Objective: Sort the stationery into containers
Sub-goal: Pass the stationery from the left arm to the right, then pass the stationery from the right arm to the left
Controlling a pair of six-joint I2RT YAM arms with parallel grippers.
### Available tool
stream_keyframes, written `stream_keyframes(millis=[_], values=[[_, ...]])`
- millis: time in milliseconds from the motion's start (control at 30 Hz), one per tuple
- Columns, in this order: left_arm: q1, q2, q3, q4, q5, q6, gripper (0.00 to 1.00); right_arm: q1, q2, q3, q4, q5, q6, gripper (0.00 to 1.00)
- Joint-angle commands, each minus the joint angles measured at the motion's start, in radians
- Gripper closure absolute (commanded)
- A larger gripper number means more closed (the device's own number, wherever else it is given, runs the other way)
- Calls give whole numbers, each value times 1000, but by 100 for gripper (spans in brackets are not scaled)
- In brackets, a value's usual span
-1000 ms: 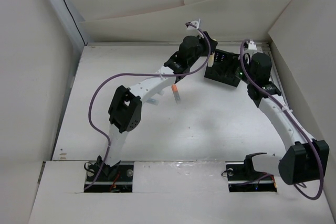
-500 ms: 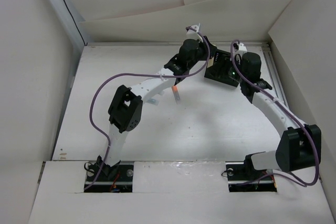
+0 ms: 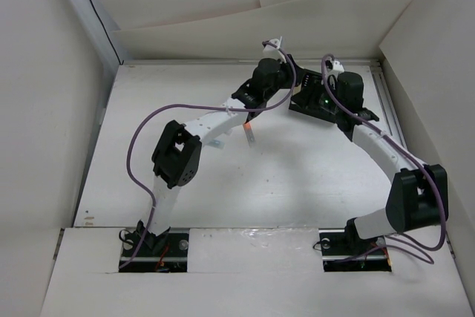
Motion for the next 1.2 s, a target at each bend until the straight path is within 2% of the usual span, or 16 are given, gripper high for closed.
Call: stream_keyframes(millis=[0, 33, 100, 167, 267, 300, 467, 600, 633, 767, 900, 1000, 1167], values=[[7, -101, -6, 58, 10, -6, 94, 0, 7, 42, 61, -12, 11, 64], [7, -101, -6, 58, 10, -6, 94, 0, 7, 42, 61, -24, 11, 71], [7, -101, -6, 58, 10, -6, 94, 0, 7, 42, 71, -34, 20, 75], [7, -101, -6, 58, 20, -6, 94, 0, 7, 33, 71, -34, 31, 88], [7, -101, -6, 58, 20, -6, 94, -9, -3, 33, 80, -54, 56, 97], [7, -101, -6, 58, 20, -6, 92, -18, -13, 33, 89, -75, 65, 97], [18, -110, -15, 48, 9, 12, 70, -61, -42, 14, 89, -167, 135, 98], [38, -111, -15, 39, 53, 3, 69, -86, -42, 14, 89, -210, 134, 98], [38, -111, -1, 27, 68, 3, 64, -95, -42, 14, 89, -210, 134, 98], [78, -56, 117, -121, 237, -6, 54, -95, -18, 52, 2, -203, 27, 98], [144, -26, 192, -261, 369, -26, 54, -86, 14, 80, -58, -146, -59, 100], [156, -38, 183, -306, 382, -8, 54, -58, 36, 105, -84, -126, -93, 100], [156, -38, 220, -422, 359, 44, 45, 12, 45, 138, -115, -42, -136, 100]])
